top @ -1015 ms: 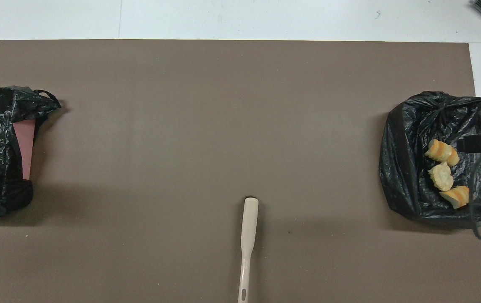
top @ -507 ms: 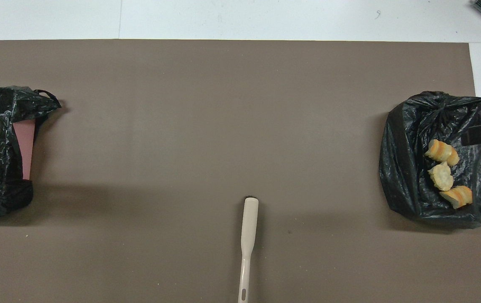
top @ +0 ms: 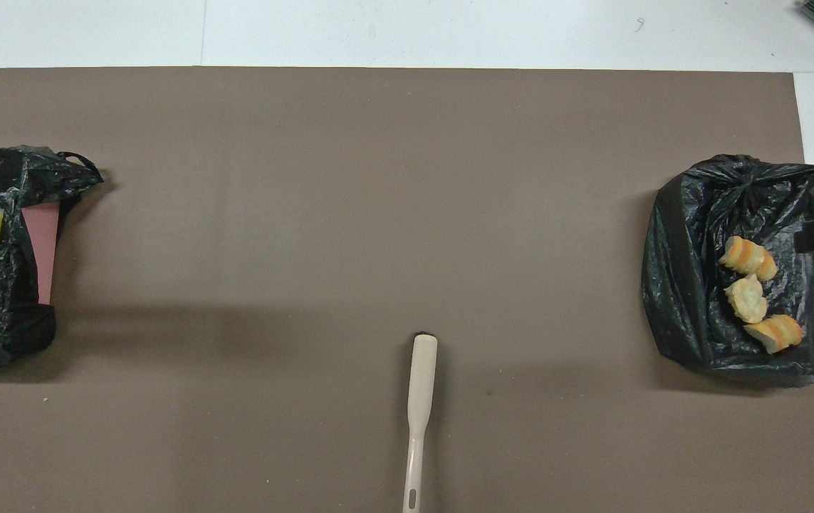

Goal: Sweep and dump trash in bin

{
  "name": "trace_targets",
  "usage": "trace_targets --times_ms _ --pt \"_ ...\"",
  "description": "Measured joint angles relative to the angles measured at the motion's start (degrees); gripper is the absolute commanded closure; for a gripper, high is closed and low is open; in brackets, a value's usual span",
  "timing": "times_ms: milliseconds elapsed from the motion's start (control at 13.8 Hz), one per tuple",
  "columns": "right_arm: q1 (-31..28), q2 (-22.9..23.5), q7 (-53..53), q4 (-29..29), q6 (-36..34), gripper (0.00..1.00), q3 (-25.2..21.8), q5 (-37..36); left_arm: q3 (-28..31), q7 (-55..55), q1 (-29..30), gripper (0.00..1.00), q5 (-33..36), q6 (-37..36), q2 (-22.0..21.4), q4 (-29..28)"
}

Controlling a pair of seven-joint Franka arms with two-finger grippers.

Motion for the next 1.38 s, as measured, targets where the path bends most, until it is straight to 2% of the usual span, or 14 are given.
trace_targets --times_ms 362,870,1015,1377 --pt "0.0 0.0 0.0 0.0 -0.2 0.00 0.1 0.0 -0.1 -15.5 -3.2 1.00 -15.6 -3.1 -0.3 0.0" --pt "0.3 0.0 0.0 0.0 -0.2 0.00 0.5 0.0 -0.3 -40.6 -7.8 1.00 -41.4 -1.4 -0.9 0.0" --pt "0.3 0.0 0.0 0.0 -0.2 0.00 0.5 0.0 -0.4 -47.7 -10.3 1.00 -45.9 0.4 -0.9 -0.1" --pt "0.3 0.0 0.0 0.0 -0.2 0.00 0.5 0.0 -0.5 -58.9 -19.4 1.00 -51.9 6.0 0.0 -0.6"
